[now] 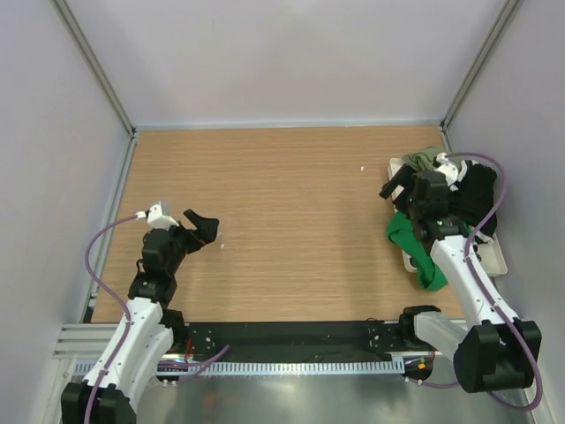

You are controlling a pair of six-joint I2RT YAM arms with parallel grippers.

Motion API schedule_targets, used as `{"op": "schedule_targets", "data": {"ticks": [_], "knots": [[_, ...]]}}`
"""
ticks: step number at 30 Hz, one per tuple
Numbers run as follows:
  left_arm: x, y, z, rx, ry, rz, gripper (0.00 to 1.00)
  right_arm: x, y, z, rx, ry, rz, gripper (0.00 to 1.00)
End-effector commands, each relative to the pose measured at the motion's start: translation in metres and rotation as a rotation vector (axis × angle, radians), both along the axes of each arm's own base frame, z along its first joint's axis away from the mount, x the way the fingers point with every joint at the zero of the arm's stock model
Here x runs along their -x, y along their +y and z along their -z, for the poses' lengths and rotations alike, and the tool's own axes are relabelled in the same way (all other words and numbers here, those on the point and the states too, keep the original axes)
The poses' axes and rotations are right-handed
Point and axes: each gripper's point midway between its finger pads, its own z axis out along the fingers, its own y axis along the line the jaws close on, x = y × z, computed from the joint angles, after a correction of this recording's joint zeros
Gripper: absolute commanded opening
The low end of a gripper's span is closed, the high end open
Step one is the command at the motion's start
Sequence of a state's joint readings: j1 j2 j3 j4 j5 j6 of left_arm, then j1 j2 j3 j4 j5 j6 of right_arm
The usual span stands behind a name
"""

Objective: Fold and stack the tank tops
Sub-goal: Grab the tank top from the pile

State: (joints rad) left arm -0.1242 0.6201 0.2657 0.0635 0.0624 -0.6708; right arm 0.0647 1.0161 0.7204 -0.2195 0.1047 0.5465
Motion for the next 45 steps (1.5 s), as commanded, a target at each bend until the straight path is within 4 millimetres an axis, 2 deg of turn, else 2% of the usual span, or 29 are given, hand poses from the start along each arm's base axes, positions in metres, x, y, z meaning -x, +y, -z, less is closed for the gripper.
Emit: {"op": "schedule_targets", "data": {"ticks": [1,2,3,5,9,14,15,19,22,23,24,25,27,28,29,32,33,34,35,36,37,38,39,40,41,42,43,44,45], "knots": [[-0.003,-0.008,-0.015,-0.001,-0.060,0.050,1.00,0.003,-0.061,-0.026,0.139,0.044,0.309,0.96],[-0.003,-0.009,-0.016,0.000,-0.063,0.055,1.00,0.008,-0.078,-0.022,0.174,0.080,0.383,0.99],[-0.003,-0.010,-0.016,0.004,-0.062,0.057,1.00,0.007,-0.085,-0.028,0.179,0.076,0.418,1.00],[-0.003,-0.011,-0.015,0.005,-0.061,0.063,1.00,0.010,-0.111,-0.021,0.174,0.118,0.515,1.00],[-0.004,-0.012,-0.016,0.009,-0.059,0.070,1.00,0.000,-0.146,-0.015,0.129,0.161,0.602,1.00],[-0.003,-0.014,-0.017,0.015,-0.062,0.081,0.99,-0.010,-0.174,-0.006,0.130,0.210,0.723,1.00],[-0.003,-0.015,-0.016,0.015,-0.061,0.083,1.00,-0.011,-0.187,-0.001,0.128,0.230,0.769,1.00],[-0.002,-0.017,-0.016,0.019,-0.061,0.093,1.00,-0.007,-0.212,0.021,0.061,0.272,0.860,1.00],[-0.002,-0.017,-0.017,0.023,-0.064,0.092,0.99,-0.005,-0.223,0.032,0.029,0.272,0.906,1.00],[-0.002,-0.017,-0.017,0.026,-0.063,0.094,1.00,-0.004,-0.225,0.031,0.027,0.267,0.918,0.96],[-0.002,-0.017,-0.017,0.027,-0.065,0.095,1.00,-0.003,-0.225,0.032,0.031,0.268,0.917,0.79],[-0.002,-0.018,-0.017,0.027,-0.064,0.098,1.00,-0.006,-0.224,0.022,0.024,0.232,0.908,0.51],[-0.002,-0.018,-0.018,0.028,-0.066,0.100,1.00,-0.007,-0.221,0.011,0.024,0.191,0.882,0.21],[-0.002,-0.018,-0.018,0.028,-0.066,0.098,1.00,-0.007,-0.221,0.001,0.033,0.160,0.875,0.05],[-0.002,-0.018,-0.018,0.028,-0.066,0.099,1.00,-0.005,-0.218,-0.021,0.046,0.102,0.867,0.04],[-0.002,-0.018,-0.020,0.028,-0.072,0.097,1.00,-0.005,-0.209,-0.066,0.120,0.021,0.820,0.01],[-0.001,-0.018,-0.020,0.026,-0.074,0.097,0.99,-0.006,-0.202,-0.101,0.133,-0.053,0.799,0.01],[-0.001,-0.017,-0.020,0.026,-0.076,0.096,1.00,-0.003,-0.196,-0.115,0.161,-0.063,0.764,0.01],[-0.001,-0.017,-0.021,0.026,-0.077,0.096,1.00,-0.007,-0.189,-0.145,0.159,-0.130,0.725,0.01],[-0.001,-0.017,-0.021,0.025,-0.079,0.096,0.99,-0.018,-0.162,-0.175,0.118,-0.230,0.574,0.01],[-0.001,-0.017,-0.020,0.025,-0.078,0.095,0.99,-0.021,-0.147,-0.192,0.111,-0.276,0.500,0.01],[-0.001,-0.017,-0.021,0.025,-0.079,0.096,0.99,-0.023,-0.132,-0.223,0.102,-0.355,0.433,0.01],[-0.001,-0.018,-0.021,0.025,-0.079,0.098,0.99,-0.026,-0.094,-0.244,0.063,-0.419,0.278,0.01],[-0.001,-0.018,-0.020,0.025,-0.076,0.098,1.00,-0.027,-0.077,-0.262,0.047,-0.466,0.221,0.01],[-0.001,-0.017,-0.020,0.023,-0.078,0.097,0.99,-0.024,-0.053,-0.294,0.028,-0.535,0.134,0.01],[-0.001,-0.017,-0.020,0.023,-0.076,0.095,1.00,-0.023,-0.031,-0.309,0.014,-0.566,0.043,0.01],[-0.001,-0.018,-0.020,0.024,-0.075,0.098,1.00,-0.028,0.011,-0.309,-0.028,-0.540,-0.101,0.01],[-0.001,-0.018,-0.019,0.023,-0.073,0.100,1.00,-0.021,0.027,-0.338,-0.034,-0.591,-0.154,0.01],[-0.001,-0.018,-0.019,0.023,-0.073,0.100,1.00,-0.019,0.040,-0.347,-0.019,-0.600,-0.205,0.01]]}}
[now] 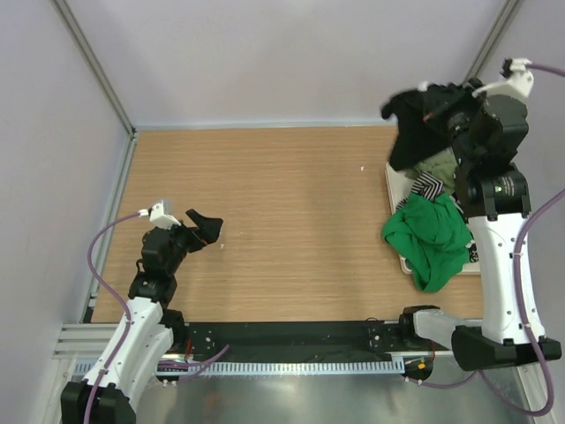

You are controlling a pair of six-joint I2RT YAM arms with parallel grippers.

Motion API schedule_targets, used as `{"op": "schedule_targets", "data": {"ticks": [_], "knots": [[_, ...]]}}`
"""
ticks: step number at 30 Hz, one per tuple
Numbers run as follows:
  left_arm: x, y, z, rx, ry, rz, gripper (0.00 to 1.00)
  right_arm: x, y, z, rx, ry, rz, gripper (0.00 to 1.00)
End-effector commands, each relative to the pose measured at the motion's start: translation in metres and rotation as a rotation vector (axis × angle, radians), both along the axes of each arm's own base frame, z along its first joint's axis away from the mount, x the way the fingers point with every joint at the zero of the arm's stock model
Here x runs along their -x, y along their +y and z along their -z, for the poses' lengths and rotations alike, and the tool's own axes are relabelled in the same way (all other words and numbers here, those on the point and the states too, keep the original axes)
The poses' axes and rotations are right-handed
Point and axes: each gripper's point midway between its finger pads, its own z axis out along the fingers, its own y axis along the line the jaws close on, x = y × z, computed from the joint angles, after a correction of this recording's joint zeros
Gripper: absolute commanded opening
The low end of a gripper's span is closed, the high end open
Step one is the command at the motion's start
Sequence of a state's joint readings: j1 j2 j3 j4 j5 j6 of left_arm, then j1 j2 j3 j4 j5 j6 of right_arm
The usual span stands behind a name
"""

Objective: Fold and stack the tank tops
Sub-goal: Move the tank top to the center of the board

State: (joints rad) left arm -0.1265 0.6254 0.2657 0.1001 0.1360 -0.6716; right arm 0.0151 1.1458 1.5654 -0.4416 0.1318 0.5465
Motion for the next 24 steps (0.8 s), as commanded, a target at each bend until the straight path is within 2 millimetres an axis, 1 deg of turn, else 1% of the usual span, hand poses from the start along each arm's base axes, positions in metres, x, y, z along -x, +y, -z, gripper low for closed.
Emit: {"op": "schedule_targets", "data": {"ticks": [1,2,3,4,5,7,8,9,10,11,13,14,15,16,17,18,19,20,21,22,23,24], "knots": [[-0.002,-0.004,-0.012,-0.002,-0.046,0.025,1.00,0.003,0.086,-0.040,0.064,-0.065,-0.367,0.01],[-0.002,-0.004,-0.012,-0.003,-0.046,0.024,1.00,0.012,0.099,-0.061,0.066,-0.105,-0.432,0.01],[-0.002,-0.004,-0.012,-0.004,-0.046,0.023,0.99,0.015,0.116,-0.062,0.055,-0.099,-0.519,0.01],[-0.002,-0.004,-0.012,-0.004,-0.046,0.021,0.99,0.019,0.130,-0.062,0.043,-0.088,-0.594,0.01],[-0.002,-0.003,-0.012,-0.004,-0.048,0.020,1.00,0.029,0.162,-0.063,0.025,-0.083,-0.753,0.01],[-0.002,-0.002,-0.013,-0.005,-0.051,0.014,1.00,0.038,0.186,-0.060,0.008,-0.067,-0.871,0.01],[-0.001,-0.002,-0.014,-0.006,-0.052,0.011,0.99,0.047,0.207,-0.053,0.003,-0.047,-0.984,0.01],[-0.001,-0.001,-0.015,-0.008,-0.054,0.006,1.00,0.051,0.215,-0.048,0.002,-0.037,-1.035,0.02],[-0.001,0.000,-0.015,-0.009,-0.056,0.001,1.00,0.053,0.222,-0.043,0.001,-0.030,-1.084,0.15],[0.000,0.001,-0.015,-0.010,-0.055,-0.003,1.00,0.044,0.225,-0.022,-0.009,0.022,-1.089,0.18],[0.001,0.002,-0.018,-0.010,-0.069,-0.005,1.00,0.023,0.217,0.014,0.007,0.110,-0.995,0.48],[0.002,0.002,-0.019,-0.010,-0.072,-0.004,1.00,0.012,0.214,0.050,0.002,0.201,-0.952,0.63],[0.002,0.002,-0.018,-0.009,-0.070,-0.007,1.00,0.000,0.203,0.071,0.012,0.245,-0.879,0.71],[0.002,0.002,-0.020,-0.008,-0.074,-0.007,0.99,-0.005,0.200,0.090,0.020,0.286,-0.849,0.74],[0.002,0.002,-0.020,-0.008,-0.074,-0.004,1.00,-0.008,0.193,0.127,0.022,0.369,-0.803,0.74],[0.002,0.002,-0.019,-0.008,-0.073,-0.006,1.00,-0.010,0.183,0.141,0.034,0.390,-0.746,0.74],[0.002,0.002,-0.018,-0.007,-0.070,-0.006,1.00,-0.011,0.181,0.149,0.040,0.379,-0.732,0.73],[0.002,0.001,-0.019,-0.005,-0.071,-0.003,1.00,-0.007,0.178,0.180,0.041,0.437,-0.724,0.70],[0.002,0.001,-0.018,-0.005,-0.069,-0.002,1.00,-0.005,0.177,0.191,0.046,0.450,-0.722,0.67],[0.001,0.001,-0.017,-0.004,-0.063,-0.001,1.00,-0.002,0.179,0.200,0.049,0.456,-0.731,0.61],[0.001,0.000,-0.018,-0.001,-0.064,0.002,0.99,0.004,0.179,0.222,0.064,0.498,-0.745,0.58],[0.001,-0.001,-0.017,0.001,-0.062,0.005,1.00,0.007,0.181,0.232,0.077,0.518,-0.755,0.52]]}}
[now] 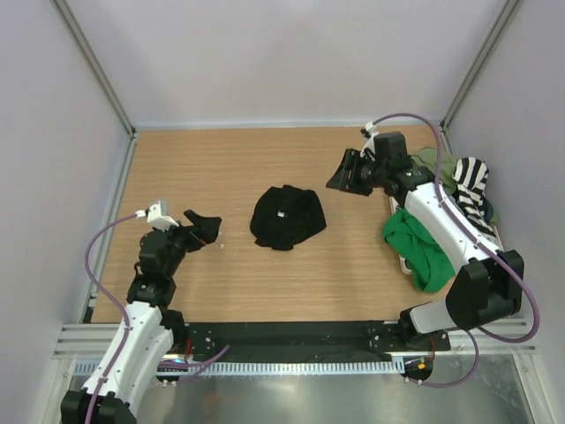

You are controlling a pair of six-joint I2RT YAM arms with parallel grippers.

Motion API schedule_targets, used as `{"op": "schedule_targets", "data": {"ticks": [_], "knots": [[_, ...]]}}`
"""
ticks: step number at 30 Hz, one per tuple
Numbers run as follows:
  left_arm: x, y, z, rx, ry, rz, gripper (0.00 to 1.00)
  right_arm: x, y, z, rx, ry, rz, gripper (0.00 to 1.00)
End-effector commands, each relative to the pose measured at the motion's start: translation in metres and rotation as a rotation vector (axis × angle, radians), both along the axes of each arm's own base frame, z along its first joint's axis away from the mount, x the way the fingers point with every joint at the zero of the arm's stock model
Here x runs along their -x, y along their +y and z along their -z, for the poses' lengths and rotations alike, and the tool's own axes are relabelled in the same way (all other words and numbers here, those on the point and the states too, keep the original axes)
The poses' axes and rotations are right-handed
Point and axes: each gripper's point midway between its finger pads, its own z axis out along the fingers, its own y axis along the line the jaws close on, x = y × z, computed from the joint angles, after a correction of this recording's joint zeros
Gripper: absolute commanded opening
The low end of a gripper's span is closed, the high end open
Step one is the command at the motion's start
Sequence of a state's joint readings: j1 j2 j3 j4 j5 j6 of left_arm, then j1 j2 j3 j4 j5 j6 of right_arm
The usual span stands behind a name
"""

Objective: Fold and stack the tank tops
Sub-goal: Move the tank top to the center of the board, then flatten the tank top out

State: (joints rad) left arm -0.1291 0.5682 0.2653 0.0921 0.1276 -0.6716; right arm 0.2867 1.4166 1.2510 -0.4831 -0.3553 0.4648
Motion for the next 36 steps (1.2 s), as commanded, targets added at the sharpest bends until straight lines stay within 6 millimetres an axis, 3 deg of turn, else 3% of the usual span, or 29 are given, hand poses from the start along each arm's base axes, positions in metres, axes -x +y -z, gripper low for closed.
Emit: {"op": "schedule_targets", "data": {"ticks": [1,4,9,15,22,26,28,29,30,31,34,35,36], "knots": [[-0.002,-0.002,-0.004,-0.004,-0.011,0.011,1.00,0.006,0.006,0.001,0.044,-0.094,-0.038,0.51],[-0.002,-0.004,-0.002,0.000,-0.004,0.021,1.00,0.016,0.018,0.029,0.109,-0.059,-0.093,0.51],[-0.003,-0.003,-0.001,-0.002,0.000,0.015,1.00,0.037,0.065,0.070,0.185,-0.008,-0.210,0.55],[-0.004,-0.003,0.000,-0.003,0.009,0.014,1.00,0.053,0.106,0.116,0.248,0.036,-0.224,0.64],[-0.004,-0.004,0.000,-0.002,0.011,0.017,1.00,0.057,0.137,0.149,0.324,0.071,-0.250,0.63],[-0.004,-0.004,0.000,-0.001,0.010,0.017,1.00,0.056,0.135,0.171,0.382,0.108,-0.218,0.63],[-0.004,-0.004,-0.001,-0.001,0.008,0.018,1.00,0.059,0.135,0.176,0.385,0.119,-0.227,0.49],[-0.004,-0.005,-0.001,-0.001,0.008,0.020,0.99,0.060,0.136,0.176,0.383,0.120,-0.228,0.31],[-0.004,-0.004,-0.001,-0.001,0.007,0.020,1.00,0.061,0.136,0.174,0.384,0.115,-0.233,0.21],[-0.003,-0.005,-0.001,-0.001,0.008,0.024,1.00,0.060,0.134,0.165,0.378,0.099,-0.226,0.01],[-0.003,-0.008,-0.001,-0.001,0.006,0.035,1.00,0.056,0.124,0.134,0.379,0.032,-0.184,0.01],[-0.003,-0.010,-0.001,0.000,0.005,0.041,1.00,0.051,0.110,0.107,0.382,-0.013,-0.134,0.01],[-0.003,-0.012,0.000,-0.002,0.008,0.051,0.99,0.048,0.103,0.093,0.381,-0.032,-0.114,0.01]]}}
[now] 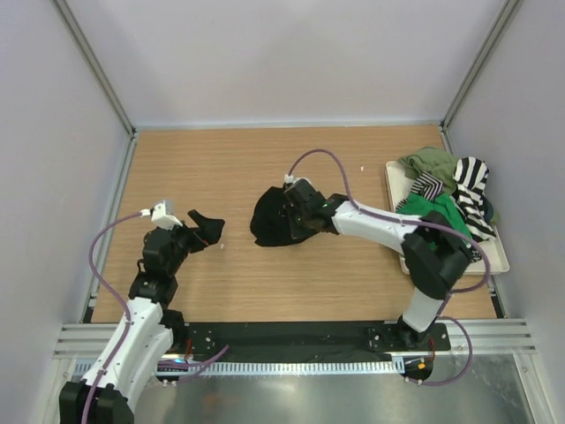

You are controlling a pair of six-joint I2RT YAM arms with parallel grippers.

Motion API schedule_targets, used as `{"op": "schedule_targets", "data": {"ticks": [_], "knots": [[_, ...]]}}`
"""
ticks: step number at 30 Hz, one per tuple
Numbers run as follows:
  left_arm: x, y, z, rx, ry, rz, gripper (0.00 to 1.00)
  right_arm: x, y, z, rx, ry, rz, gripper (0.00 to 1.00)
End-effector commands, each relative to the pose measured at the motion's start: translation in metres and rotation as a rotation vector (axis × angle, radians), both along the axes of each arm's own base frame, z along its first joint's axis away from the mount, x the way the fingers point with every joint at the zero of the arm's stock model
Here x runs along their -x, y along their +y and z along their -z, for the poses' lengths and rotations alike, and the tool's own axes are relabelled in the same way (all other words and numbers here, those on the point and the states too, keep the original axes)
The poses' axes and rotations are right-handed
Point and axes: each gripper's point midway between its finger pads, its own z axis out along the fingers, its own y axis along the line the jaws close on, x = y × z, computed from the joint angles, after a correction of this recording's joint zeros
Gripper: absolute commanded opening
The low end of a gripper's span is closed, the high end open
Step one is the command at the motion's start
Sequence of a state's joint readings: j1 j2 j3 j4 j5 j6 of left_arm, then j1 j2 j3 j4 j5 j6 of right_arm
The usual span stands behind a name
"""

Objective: Fold and stack the tank tops
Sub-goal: Flatten the tank top out

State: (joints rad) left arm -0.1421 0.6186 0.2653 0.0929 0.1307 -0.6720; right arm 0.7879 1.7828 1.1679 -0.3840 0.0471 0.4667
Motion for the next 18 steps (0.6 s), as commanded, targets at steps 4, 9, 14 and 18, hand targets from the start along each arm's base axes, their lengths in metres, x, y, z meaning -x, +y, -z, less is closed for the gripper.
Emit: {"op": "schedule_targets", "data": {"ticks": [4,9,14,18], "knots": [[-0.003,-0.018,-0.016,0.004,-0.050,0.076,0.99,-0.043,-0.056,-0.165,-0.118,-0.316,0.149,0.01],[-0.002,-0.036,-0.021,0.000,-0.068,0.133,1.00,-0.062,-0.113,-0.246,-0.132,-0.429,0.226,0.01],[0.000,-0.065,-0.035,-0.005,-0.087,0.195,1.00,-0.068,-0.124,-0.322,-0.141,-0.556,0.232,0.01],[0.003,-0.096,-0.049,-0.046,-0.093,0.270,1.00,-0.071,-0.131,-0.355,-0.153,-0.617,0.251,0.01]]}}
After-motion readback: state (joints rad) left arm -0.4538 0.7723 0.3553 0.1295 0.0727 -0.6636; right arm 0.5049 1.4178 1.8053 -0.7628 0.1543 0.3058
